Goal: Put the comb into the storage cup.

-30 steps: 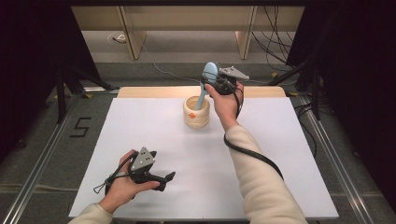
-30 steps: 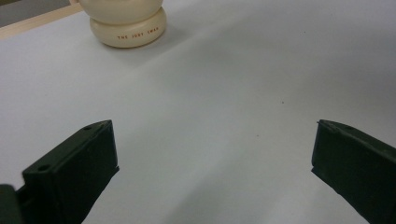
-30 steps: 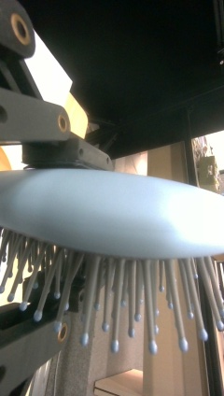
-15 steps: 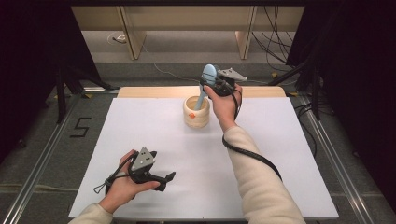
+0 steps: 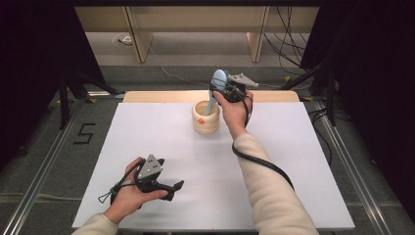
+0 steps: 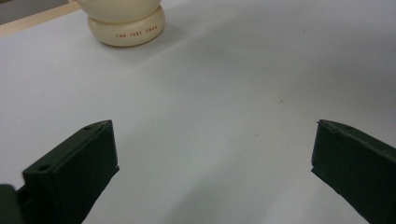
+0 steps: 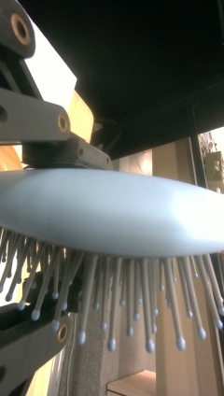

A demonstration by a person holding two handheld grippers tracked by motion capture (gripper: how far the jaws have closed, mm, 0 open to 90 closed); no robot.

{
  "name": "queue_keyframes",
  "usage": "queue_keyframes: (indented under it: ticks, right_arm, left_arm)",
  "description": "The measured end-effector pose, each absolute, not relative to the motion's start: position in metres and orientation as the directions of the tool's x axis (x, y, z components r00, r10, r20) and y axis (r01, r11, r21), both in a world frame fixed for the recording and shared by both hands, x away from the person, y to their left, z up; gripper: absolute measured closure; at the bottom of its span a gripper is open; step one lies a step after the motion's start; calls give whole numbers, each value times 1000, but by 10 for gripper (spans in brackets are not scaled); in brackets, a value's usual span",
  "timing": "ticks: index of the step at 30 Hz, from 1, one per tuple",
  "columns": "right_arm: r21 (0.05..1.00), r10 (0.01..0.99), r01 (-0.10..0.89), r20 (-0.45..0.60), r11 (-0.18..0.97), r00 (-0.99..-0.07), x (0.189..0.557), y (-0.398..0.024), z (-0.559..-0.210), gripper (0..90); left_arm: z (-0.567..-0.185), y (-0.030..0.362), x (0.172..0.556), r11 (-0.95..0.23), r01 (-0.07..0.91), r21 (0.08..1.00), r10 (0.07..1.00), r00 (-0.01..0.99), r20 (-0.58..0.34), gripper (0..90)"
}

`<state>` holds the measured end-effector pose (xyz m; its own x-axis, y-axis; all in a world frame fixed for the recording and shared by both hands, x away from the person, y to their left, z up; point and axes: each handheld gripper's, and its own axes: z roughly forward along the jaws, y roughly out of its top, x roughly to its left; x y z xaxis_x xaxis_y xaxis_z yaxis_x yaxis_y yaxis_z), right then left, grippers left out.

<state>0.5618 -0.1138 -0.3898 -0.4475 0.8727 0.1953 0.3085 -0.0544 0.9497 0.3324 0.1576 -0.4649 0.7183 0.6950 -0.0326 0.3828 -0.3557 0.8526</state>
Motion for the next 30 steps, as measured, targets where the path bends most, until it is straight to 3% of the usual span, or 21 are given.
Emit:
queue_keyframes:
  ticks: [30]
  right_arm:
    - [926,866,367,256,-91,-430,567,-114,-410,492]
  left_arm:
    - [-465,157,332,-355,382,853,695,719,-33,0]
